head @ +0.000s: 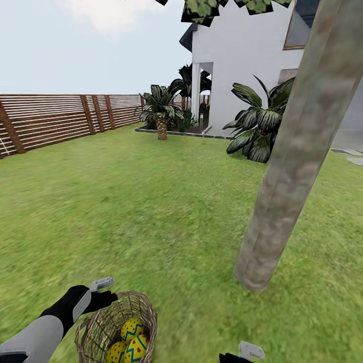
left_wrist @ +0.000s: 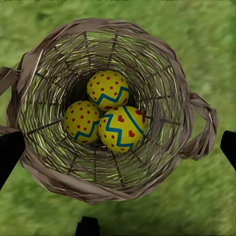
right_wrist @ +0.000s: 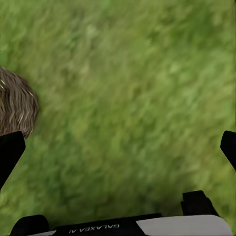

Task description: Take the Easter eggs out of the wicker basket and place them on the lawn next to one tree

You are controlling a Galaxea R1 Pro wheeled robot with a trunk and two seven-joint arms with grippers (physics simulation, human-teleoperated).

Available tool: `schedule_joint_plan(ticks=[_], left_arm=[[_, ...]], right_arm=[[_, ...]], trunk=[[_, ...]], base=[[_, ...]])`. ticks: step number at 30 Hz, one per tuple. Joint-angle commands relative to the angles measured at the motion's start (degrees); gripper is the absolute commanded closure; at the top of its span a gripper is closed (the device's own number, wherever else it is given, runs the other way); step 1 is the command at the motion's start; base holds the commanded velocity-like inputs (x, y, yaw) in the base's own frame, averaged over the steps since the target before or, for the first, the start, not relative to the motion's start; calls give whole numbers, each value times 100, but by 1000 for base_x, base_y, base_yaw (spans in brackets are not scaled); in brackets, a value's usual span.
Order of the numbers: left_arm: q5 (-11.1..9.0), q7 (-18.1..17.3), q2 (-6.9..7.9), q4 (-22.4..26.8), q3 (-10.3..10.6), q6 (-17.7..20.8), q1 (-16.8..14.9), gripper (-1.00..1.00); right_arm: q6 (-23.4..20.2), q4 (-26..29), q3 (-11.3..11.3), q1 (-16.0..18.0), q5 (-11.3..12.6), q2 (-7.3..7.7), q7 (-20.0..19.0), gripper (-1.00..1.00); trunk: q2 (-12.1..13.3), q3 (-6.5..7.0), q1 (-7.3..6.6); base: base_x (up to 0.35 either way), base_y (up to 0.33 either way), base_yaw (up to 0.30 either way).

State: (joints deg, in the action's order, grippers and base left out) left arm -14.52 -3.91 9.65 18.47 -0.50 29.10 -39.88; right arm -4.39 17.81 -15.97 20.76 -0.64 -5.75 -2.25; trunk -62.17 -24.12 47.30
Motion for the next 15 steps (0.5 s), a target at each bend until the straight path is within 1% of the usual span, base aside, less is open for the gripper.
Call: schedule_joint_plan(ticks=[1,4,5,7,8,11,12,13,15], left_arm=[[-16,-11,2,8,-4,14,-2,-100],[-23,-12,-7,8,-7,-8,-2,-100],[-31,-12,-20,8,-8,-18,-2,-100],[-40,-12,-36,8,-6,-31,-2,-100],[-44,-13,-51,8,-7,-65,-2,-100],[-40,-13,-64,8,-6,-139,-2,-100],[-38,-13,-69,8,-8,-171,-2,-100],[-36,-13,-72,8,-8,-192,-2,-100],[-35,-13,-74,8,-6,-205,-2,-100]], right_arm=[[-14,113,-42,0,-1,-5,-40,-100],[5,377,-42,-65,8,-11,-76,-100],[11,666,-39,-181,12,-20,-113,-100],[5,1057,-30,-319,19,-34,-150,-100],[-26,1519,-15,-490,30,-52,-176,-100],[-121,2263,59,-785,42,-93,-199,-100],[-283,2751,174,-959,49,-129,-208,-100],[-554,3229,329,-1091,61,-159,-214,-100],[-868,3720,500,-1183,71,-183,-217,-100]], trunk=[[-46,-25,23],[-166,-79,89],[-206,-97,111],[-286,-133,155],[-326,-150,177],[-447,-204,242],[-487,-222,264],[-527,-240,286],[-607,-276,330]], base=[[0,0,0],[0,0,0],[0,0,0],[0,0,0],[0,0,0],[0,0,0],[0,0,0],[0,0,0],[0,0,0]])
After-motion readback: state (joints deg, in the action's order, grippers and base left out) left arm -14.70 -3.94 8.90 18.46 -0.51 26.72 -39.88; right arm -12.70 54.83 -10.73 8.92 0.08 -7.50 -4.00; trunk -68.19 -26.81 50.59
